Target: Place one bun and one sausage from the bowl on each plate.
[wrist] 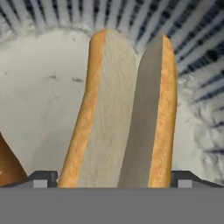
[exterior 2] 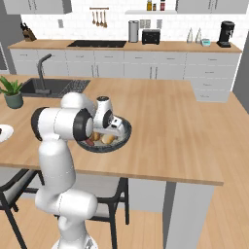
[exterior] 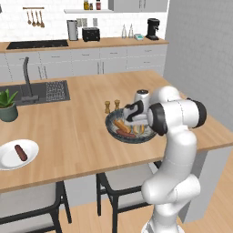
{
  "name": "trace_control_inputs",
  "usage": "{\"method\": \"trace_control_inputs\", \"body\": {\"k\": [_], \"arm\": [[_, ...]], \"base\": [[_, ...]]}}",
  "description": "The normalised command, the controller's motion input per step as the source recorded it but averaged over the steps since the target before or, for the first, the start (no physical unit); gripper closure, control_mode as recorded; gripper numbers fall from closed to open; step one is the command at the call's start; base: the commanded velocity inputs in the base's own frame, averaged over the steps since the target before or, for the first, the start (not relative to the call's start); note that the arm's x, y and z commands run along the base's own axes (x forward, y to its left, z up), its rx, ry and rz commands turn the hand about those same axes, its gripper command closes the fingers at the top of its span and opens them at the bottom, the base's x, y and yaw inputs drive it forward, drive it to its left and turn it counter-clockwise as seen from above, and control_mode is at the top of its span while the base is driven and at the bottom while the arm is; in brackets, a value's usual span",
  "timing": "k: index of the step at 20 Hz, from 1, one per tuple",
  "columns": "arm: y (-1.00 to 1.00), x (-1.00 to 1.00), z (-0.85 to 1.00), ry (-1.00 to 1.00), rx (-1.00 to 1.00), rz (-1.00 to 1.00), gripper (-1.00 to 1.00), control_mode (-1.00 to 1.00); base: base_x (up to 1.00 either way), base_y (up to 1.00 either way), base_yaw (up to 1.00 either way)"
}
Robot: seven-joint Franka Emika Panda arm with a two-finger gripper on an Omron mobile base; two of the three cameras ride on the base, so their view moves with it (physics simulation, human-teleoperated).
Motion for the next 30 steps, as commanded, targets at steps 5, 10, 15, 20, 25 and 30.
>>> {"method": "trace_control_inputs", "body": {"k": [5,10,15,20,25,30], "arm": [[0.00,0.00,-0.35,0.00,0.00,0.00,1.00,-1.00],[0.00,0.00,0.04,0.00,0.00,0.00,1.00,-1.00],[-0.01,-0.19,0.76,-0.09,0.00,0.01,1.00,-1.00],[0.10,-0.77,1.00,-0.09,0.00,0.12,1.00,-1.00],[0.30,-1.00,0.96,-0.07,0.00,0.22,1.00,-1.00],[0.34,-1.00,0.69,-0.19,0.00,0.24,1.00,-1.00]], "base": [[0.00,0.00,0.00],[0.00,0.00,0.00],[0.00,0.00,0.00],[0.00,0.00,0.00],[0.00,0.00,0.00],[0.00,0.00,0.00]]}}
